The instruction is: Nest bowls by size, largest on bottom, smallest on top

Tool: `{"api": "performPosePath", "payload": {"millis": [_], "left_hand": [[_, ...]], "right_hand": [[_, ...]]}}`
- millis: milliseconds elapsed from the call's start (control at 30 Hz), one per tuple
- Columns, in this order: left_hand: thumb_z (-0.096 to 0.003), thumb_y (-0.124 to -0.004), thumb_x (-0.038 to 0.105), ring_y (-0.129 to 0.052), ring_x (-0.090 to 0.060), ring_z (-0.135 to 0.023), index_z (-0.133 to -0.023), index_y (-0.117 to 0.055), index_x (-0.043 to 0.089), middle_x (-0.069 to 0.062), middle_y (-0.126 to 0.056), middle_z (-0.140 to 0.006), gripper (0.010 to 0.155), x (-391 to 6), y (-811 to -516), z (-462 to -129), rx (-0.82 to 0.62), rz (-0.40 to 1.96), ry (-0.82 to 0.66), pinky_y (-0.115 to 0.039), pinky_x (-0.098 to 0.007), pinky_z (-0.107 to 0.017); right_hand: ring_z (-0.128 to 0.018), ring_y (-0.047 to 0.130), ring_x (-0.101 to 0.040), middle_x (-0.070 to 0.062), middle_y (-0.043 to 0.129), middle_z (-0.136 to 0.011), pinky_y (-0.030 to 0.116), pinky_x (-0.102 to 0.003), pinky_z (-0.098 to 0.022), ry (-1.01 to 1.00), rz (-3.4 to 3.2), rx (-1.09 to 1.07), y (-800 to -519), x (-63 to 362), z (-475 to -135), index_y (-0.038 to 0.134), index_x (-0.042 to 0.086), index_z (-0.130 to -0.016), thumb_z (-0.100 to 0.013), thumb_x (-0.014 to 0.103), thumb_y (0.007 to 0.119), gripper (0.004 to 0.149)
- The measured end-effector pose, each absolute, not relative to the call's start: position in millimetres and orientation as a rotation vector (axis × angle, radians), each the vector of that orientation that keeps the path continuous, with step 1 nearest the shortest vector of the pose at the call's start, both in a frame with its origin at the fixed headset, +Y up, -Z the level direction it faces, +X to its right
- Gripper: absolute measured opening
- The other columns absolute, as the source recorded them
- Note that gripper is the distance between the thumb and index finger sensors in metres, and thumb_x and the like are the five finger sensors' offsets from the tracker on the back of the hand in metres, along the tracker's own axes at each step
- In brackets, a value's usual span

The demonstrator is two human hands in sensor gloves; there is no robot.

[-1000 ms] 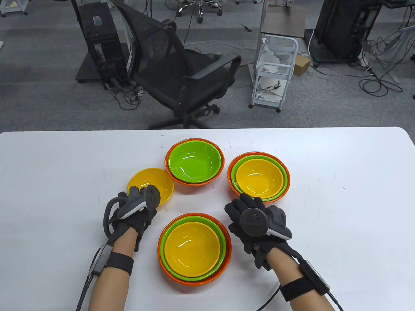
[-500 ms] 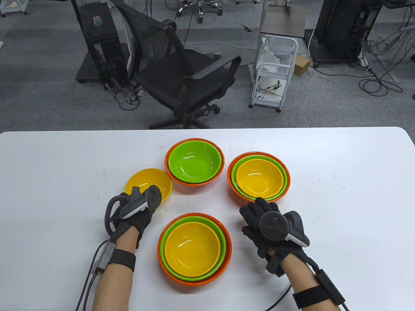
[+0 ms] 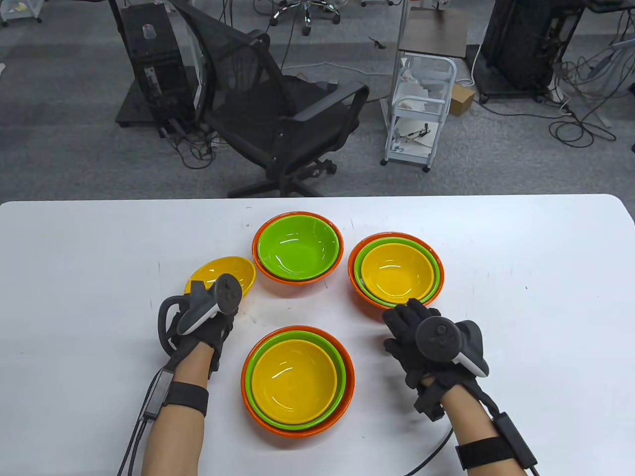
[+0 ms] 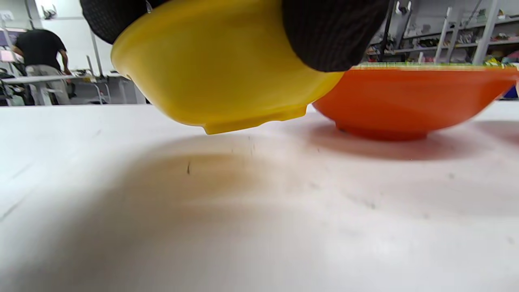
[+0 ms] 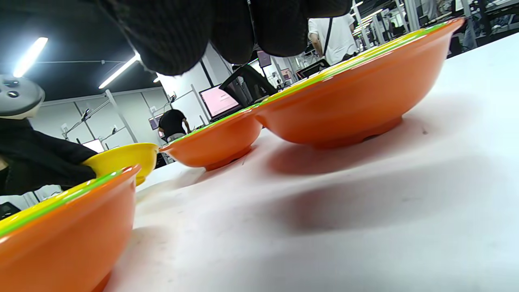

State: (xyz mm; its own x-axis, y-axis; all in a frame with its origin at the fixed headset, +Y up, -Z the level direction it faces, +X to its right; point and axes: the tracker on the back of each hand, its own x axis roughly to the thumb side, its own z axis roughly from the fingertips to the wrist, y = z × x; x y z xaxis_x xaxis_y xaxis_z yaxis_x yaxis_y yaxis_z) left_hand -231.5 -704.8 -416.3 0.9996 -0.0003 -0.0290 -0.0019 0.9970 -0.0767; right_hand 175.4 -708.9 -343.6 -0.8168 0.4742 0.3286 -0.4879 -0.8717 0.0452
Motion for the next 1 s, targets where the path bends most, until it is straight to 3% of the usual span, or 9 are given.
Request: {"api": "performPosePath", "payload": {"millis": [200,433,667,1000], "left_hand": [[-0.0496,-0.078,0.037,-0.083,-0.033,-0.093,-0.094,-0.082,0.031,-0.001,-0.089,-0.092,0.045,-206,-665,-422,0.035,0.056,0.014,-0.06,-0.058,-0.077],[-0.0497,-0.078,0.035,-0.08,-0.03,-0.098,-0.095,-0.081,0.033,0.002,-0.086,-0.095,0.046,-159,-643,-444,0.045,0.006,-0.058,-0.058,-0.055,-0.079],[-0.0498,-0.079,0.034,-0.078,-0.027,-0.102,-0.096,-0.08,0.037,0.005,-0.085,-0.098,0.046,-127,-657,-470,-0.035,-0.059,-0.095,-0.057,-0.053,-0.082],[-0.0499,-0.076,0.039,-0.062,-0.029,-0.112,-0.096,-0.08,0.038,0.004,-0.075,-0.108,0.047,-114,-687,-491,-0.164,-0.093,-0.056,-0.05,-0.06,-0.083]], "right_hand": [[-0.103,0.035,-0.052,-0.023,0.057,-0.109,0.029,-0.07,-0.07,-0.069,2.586,0.392,-711,189,-345,0.064,0.008,-0.104,-0.049,0.032,0.078,0.061],[-0.103,0.035,-0.052,-0.023,0.056,-0.109,0.03,-0.07,-0.069,-0.083,2.579,0.352,-708,196,-345,0.063,0.008,-0.104,-0.049,0.033,0.078,0.062],[-0.102,0.035,-0.052,-0.024,0.057,-0.108,0.03,-0.07,-0.069,-0.07,2.563,0.336,-710,199,-342,0.064,0.008,-0.104,-0.049,0.033,0.078,0.062],[-0.102,0.035,-0.052,-0.024,0.057,-0.108,0.029,-0.07,-0.069,-0.061,2.552,0.316,-711,201,-343,0.064,0.007,-0.104,-0.05,0.033,0.077,0.062]]}}
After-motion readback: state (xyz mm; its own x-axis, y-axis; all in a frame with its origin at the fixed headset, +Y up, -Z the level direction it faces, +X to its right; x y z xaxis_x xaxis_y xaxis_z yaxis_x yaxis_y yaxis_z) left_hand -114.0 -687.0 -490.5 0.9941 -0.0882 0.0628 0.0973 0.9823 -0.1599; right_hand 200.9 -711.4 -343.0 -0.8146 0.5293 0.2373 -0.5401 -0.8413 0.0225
